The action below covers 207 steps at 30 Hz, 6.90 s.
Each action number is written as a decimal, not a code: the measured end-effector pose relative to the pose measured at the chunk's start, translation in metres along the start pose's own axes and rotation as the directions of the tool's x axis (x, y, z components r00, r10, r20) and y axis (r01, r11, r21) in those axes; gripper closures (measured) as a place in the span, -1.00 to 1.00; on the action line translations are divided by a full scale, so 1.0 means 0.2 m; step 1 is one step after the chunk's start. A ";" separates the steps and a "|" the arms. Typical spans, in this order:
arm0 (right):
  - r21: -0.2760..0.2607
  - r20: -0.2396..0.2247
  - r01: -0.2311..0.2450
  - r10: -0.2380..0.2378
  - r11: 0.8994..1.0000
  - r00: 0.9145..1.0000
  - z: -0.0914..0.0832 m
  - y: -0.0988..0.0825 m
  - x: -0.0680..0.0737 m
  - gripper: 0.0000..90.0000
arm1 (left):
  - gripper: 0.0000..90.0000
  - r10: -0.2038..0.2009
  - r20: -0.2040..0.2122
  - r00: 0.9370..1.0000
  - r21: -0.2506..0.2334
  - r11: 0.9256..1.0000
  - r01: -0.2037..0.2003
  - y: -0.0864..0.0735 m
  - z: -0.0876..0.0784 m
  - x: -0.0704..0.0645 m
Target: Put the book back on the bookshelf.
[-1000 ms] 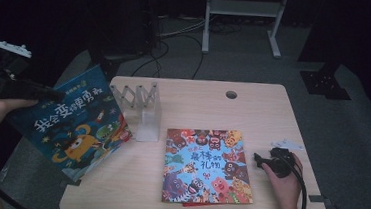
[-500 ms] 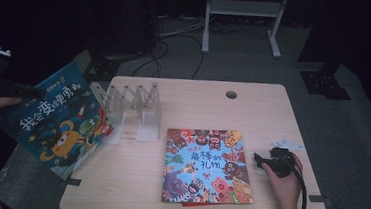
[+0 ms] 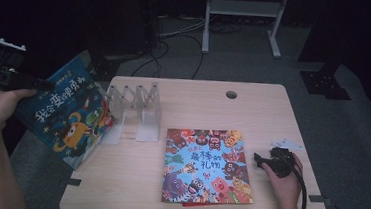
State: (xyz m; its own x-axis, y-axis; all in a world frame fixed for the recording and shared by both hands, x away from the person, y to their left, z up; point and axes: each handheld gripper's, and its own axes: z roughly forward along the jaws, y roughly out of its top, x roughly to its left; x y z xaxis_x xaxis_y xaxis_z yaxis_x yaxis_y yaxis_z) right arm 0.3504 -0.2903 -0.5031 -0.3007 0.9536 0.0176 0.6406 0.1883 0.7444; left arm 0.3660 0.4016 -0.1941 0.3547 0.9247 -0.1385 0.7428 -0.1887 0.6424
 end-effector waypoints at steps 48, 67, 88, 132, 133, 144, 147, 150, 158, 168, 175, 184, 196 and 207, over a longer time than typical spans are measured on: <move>-0.001 0.000 0.000 0.000 1.000 1.000 0.00 0.00 0.00 -0.55 | 0.82 -0.030 -0.073 0.997 -0.007 1.000 0.030 0.14 0.21 -0.01; 0.000 0.000 0.000 0.000 1.000 1.000 0.00 0.00 0.00 -0.55 | 1.00 0.014 -0.055 0.998 -0.028 0.999 -0.016 0.17 0.10 -0.07; 0.001 0.001 0.001 -0.001 1.000 1.000 0.00 0.00 0.00 -0.56 | 0.90 0.142 0.020 0.990 -0.013 0.990 -0.142 0.07 0.29 -0.27; -0.047 -0.171 0.044 -0.052 0.998 0.984 -0.09 0.14 0.15 -0.36 | -0.74 0.430 0.292 0.854 -0.019 0.896 -0.444 -0.55 1.10 -0.82; -0.046 -0.175 0.049 -0.056 0.998 0.983 -0.08 0.15 0.16 -0.36 | -0.76 0.433 0.296 0.851 -0.017 0.894 -0.449 -0.56 1.12 -0.83; -0.001 -0.242 0.061 -0.059 0.998 0.968 0.04 0.22 0.24 -0.34 | -0.79 0.434 0.322 0.841 0.006 0.888 -0.461 -0.62 1.20 -0.86; 0.008 -0.286 0.050 -0.046 0.999 0.957 0.07 0.23 0.27 -0.35 | -0.79 0.432 0.329 0.839 0.007 0.888 -0.460 -0.63 1.22 -0.86; 0.017 -0.285 0.061 -0.054 0.998 0.957 0.09 0.25 0.30 -0.42 | -0.79 0.431 0.333 0.838 0.007 0.888 -0.460 -0.63 1.22 -0.86; -0.002 -0.348 0.087 -0.082 0.996 0.934 0.12 0.26 0.33 -0.41 | -0.80 0.434 0.340 0.834 -0.003 0.888 -0.460 -0.63 1.23 -0.87; -0.006 -0.417 0.160 -0.148 0.987 0.897 0.16 0.31 0.42 -0.39 | -0.81 0.421 0.330 0.845 -0.014 0.897 -0.441 -0.62 1.25 -0.83; -0.010 -0.431 0.195 -0.181 0.981 0.884 0.17 0.33 0.45 -0.38 | -0.83 0.422 0.322 0.847 -0.006 0.896 -0.444 -0.60 1.32 -0.80; -0.023 -0.443 0.204 -0.193 0.979 0.876 0.18 0.33 0.47 -0.35 | -0.84 0.412 0.346 0.843 -0.004 0.899 -0.438 -0.59 1.38 -0.80; -0.038 -0.391 0.225 -0.222 0.974 0.893 -0.01 0.21 0.38 -0.32 | -0.86 0.412 0.351 0.841 0.001 0.898 -0.441 -0.61 1.39 -0.81; -0.063 -0.379 0.235 -0.241 0.970 0.893 -0.24 0.04 0.30 -0.36 | -0.86 0.407 0.352 0.843 0.004 0.900 -0.436 -0.61 1.39 -0.81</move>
State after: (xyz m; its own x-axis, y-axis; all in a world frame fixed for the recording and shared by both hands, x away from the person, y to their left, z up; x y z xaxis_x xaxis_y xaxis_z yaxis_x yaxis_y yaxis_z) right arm 0.3047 -0.2429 -0.4638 -0.6908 0.7175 0.0891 0.5065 0.3922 0.7679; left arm 0.3761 0.1828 -0.4597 0.8014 0.5860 -0.1202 0.5155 -0.5745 0.6358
